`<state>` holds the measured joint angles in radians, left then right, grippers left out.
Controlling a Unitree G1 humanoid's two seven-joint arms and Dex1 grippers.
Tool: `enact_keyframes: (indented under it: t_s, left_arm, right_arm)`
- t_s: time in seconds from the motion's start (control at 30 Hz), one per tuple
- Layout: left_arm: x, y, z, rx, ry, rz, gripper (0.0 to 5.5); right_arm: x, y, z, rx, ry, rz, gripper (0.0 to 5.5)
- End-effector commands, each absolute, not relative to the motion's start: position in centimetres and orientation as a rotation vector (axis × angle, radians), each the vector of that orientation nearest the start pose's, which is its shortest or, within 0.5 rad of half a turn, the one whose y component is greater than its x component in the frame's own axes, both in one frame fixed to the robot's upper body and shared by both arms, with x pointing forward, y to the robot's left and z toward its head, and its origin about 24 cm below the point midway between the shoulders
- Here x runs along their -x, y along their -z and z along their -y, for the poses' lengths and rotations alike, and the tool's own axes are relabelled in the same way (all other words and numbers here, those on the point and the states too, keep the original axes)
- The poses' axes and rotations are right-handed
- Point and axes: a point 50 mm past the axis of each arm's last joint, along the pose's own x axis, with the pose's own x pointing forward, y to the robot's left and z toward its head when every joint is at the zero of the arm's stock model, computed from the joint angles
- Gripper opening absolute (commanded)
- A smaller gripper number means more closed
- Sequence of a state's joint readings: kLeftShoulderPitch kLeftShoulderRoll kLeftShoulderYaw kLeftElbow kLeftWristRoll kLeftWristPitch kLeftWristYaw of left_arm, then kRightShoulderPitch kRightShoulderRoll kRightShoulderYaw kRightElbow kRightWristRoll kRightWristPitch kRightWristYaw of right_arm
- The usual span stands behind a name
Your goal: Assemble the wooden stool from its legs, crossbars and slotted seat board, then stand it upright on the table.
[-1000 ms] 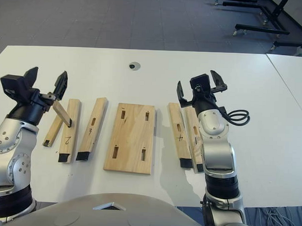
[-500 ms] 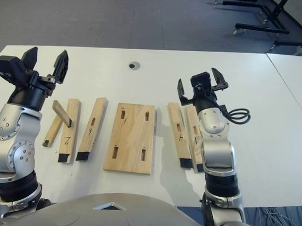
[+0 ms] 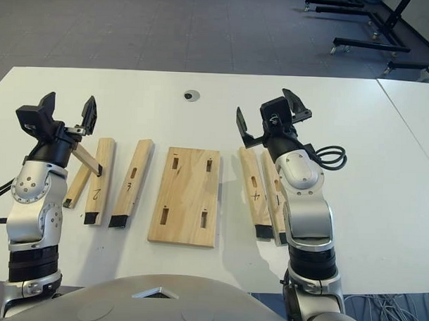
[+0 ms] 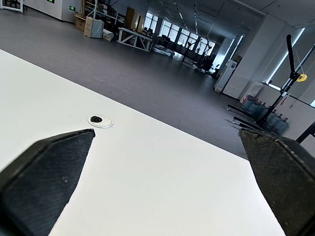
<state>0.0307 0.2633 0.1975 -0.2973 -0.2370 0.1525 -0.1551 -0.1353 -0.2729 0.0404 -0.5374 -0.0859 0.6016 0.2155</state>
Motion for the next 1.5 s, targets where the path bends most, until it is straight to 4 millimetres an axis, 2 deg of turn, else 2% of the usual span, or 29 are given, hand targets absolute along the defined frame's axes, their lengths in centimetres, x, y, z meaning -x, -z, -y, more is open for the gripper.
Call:
enact_keyframes:
  t_s: [0.03,0.27,0.47,0.57,0.63,0.67,0.77,0.87,1.03,1.2,1.3,1.33,1.43,1.5]
  left_arm:
    - [-23.6,-8.0,-21.0,0.004,0.067,-0.030,4.32]
    - [-24.6,-12.4,-22.7,-0.019,0.060,0.080,4.32]
    - [-26.4,-15.4,-27.5,0.017,-0.036,0.122,4.32]
    - [-27.1,-17.6,-27.0,0.062,0.010,0.203,4.32]
    - [-26.9,-17.3,-27.0,0.074,0.016,0.190,4.32]
    - [-26.3,-16.4,-27.7,0.063,-0.006,0.151,4.32]
    - [-24.8,-14.3,-30.7,-0.037,-0.122,0.040,4.32]
    - [-24.6,-13.9,-33.2,-0.113,-0.234,0.006,4.32]
    - [-25.3,-14.5,-33.1,-0.090,-0.128,0.061,4.32]
    - [-23.7,-12.6,-34.3,-0.135,0.019,-0.035,4.32]
    - [-23.3,-11.7,-36.1,-0.179,-0.045,-0.048,4.32]
    - [-23.4,-11.5,-35.6,-0.144,-0.025,-0.026,4.32]
    - [-24.0,-12.3,-30.9,0.032,0.192,0.075,4.32]
    - [-23.6,-13.3,-27.9,0.142,0.353,0.119,4.32]
  right_arm:
    - [-25.2,-14.9,15.3,0.359,-0.234,0.088,5.40]
    - [-24.6,-14.9,15.3,0.334,-0.197,0.105,5.40]
    - [-23.9,-14.3,15.2,0.303,-0.156,0.093,5.40]
    - [-23.7,-13.9,15.1,0.289,-0.141,0.088,5.40]
    - [-23.7,-13.8,14.9,0.284,-0.139,0.090,5.40]
    - [-23.6,-13.8,14.9,0.282,-0.138,0.091,5.40]
    - [-23.3,-13.7,14.8,0.275,-0.129,0.091,5.40]
    - [-23.0,-13.5,14.9,0.271,-0.118,0.084,5.40]
    - [-23.2,-13.4,14.8,0.267,-0.122,0.081,5.40]
    - [-23.3,-13.5,14.8,0.251,-0.123,0.084,5.40]
    - [-23.4,-14.3,14.9,0.181,-0.103,0.113,5.40]
    - [-23.4,-14.4,15.0,0.172,-0.098,0.119,5.40]
    - [-23.6,-14.2,15.1,0.189,-0.102,0.110,5.40]
    - [-23.7,-14.1,15.1,0.194,-0.107,0.107,5.40]
